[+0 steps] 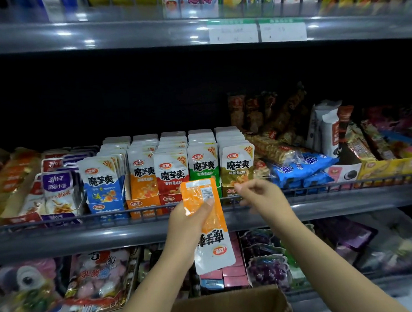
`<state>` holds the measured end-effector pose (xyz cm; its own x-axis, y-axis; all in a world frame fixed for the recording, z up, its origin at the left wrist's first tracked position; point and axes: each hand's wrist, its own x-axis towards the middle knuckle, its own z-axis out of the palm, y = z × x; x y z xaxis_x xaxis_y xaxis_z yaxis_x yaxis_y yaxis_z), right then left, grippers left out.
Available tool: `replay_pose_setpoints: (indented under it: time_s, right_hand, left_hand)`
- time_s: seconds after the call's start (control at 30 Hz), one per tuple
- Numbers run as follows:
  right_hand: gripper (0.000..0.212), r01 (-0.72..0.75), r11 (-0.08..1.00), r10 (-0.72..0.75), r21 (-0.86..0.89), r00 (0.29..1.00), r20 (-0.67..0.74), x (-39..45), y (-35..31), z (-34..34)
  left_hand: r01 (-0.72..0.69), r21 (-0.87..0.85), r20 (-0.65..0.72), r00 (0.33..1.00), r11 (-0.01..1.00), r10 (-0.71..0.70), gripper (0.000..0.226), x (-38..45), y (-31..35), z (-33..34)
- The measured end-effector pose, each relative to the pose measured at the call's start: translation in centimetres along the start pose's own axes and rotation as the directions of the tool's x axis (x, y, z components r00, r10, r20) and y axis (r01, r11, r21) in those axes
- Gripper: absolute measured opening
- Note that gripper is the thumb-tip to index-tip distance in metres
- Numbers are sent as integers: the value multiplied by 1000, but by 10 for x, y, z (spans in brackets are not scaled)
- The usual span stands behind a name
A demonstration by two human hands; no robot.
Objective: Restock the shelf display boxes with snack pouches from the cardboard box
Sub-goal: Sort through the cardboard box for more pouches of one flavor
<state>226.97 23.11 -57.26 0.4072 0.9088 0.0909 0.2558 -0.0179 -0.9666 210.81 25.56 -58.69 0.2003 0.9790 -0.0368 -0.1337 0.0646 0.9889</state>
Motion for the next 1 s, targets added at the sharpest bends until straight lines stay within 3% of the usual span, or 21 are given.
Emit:
replay_pose_setpoints:
  time_s: [0.1, 0.17, 0.33, 0.43, 0.5, 0.67, 0.77, 0.83, 0.93, 1.0]
  right_hand:
    - [24, -39, 996, 64, -83, 946, 318, -24, -8, 8]
    - [21, -25, 998, 46, -59, 915, 401, -36, -11, 16]
    - [14, -4, 1000, 9, -18, 962, 274, -44, -18, 37]
    - [12, 106, 965, -62, -239, 981, 185, -39, -25, 46]
    - [12, 187, 893, -134, -410, 979, 156, -38, -32, 51]
    - [11, 336, 739, -256, -584, 942, 218, -37, -48, 70]
    - [14, 461, 739, -358, -492, 887, 292, -35, -55, 80]
    - [18, 496, 778, -424, -386, 867, 261, -33, -59, 86]
    - [43, 491, 841, -477, -228, 871, 115, -27, -66, 97]
    - [66, 409, 903, -404, -132, 912, 63, -21, -76, 105]
  left_hand:
    - [3, -78, -10, 1000, 997, -4, 12, -8, 3, -10]
    - [32, -145, -9, 999, 989, -34, 15, -11, 5, -17]
    - [27, -167, -27, 999, 986, -32, 26, -18, 7, -35]
    - [30, -23, -51, 998, 999, -31, 54, -16, 4, -55]
    - [128, 21, -14, 992, 992, -128, 69, -12, 8, -72]
    - [328, -205, 220, 934, 922, -283, 84, -7, 22, -111]
    - [321, -399, 271, 936, 859, -224, 55, -6, 27, -125]
    - [214, -386, 226, 965, 897, -133, 31, -5, 28, -129]
    - [48, -343, 142, 990, 938, 1, 48, -6, 27, -131]
    - [-58, -258, 59, 995, 964, 76, 53, -4, 25, -130]
